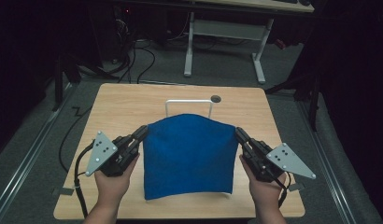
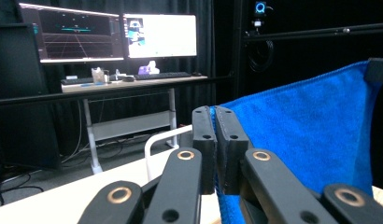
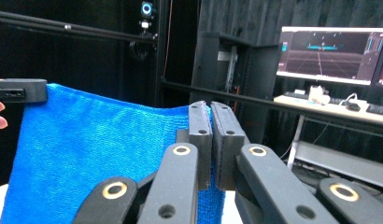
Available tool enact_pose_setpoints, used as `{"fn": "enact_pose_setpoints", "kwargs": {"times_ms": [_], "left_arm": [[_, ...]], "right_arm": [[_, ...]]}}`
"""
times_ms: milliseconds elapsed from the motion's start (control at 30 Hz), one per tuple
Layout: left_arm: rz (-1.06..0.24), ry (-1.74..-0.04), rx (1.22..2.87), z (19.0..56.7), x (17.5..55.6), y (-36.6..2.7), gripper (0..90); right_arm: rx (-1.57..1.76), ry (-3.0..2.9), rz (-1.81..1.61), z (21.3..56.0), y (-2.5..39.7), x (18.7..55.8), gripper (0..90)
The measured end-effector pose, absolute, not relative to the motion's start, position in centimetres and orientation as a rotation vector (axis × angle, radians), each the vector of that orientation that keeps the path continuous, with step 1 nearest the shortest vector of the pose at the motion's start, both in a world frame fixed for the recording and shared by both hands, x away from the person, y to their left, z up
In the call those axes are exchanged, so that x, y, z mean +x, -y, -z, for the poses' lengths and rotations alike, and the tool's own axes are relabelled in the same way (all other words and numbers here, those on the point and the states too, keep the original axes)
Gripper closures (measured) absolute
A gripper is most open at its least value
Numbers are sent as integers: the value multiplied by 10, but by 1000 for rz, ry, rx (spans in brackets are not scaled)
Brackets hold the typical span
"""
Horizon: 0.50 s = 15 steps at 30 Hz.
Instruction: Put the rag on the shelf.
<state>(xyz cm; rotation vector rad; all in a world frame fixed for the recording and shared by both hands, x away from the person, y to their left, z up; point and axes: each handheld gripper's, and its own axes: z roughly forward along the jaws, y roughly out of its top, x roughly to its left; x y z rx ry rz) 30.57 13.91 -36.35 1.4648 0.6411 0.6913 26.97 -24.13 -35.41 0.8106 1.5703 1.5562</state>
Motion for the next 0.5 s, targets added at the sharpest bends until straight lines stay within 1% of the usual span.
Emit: {"fn": "enact_pose_setpoints", "kwargs": {"times_ms": [200,333,367,467,500], "left_arm": [[-686,-640,1454,342,322,-138,879],[-692,-649,1468,331,337,-136,879],[-690,-650,1468,330,340,-136,879],[-696,-673,1485,326,359,-135,879],[-696,-673,1485,326,359,-135,879]], "right_arm": [[812,-1561,-1543,338,248,280,883],[843,-1558,-1549,326,254,300,883],[843,-1558,-1549,326,254,300,883],[858,-1562,-1544,319,255,317,883],[858,-1562,-1544,319,255,317,883]]}}
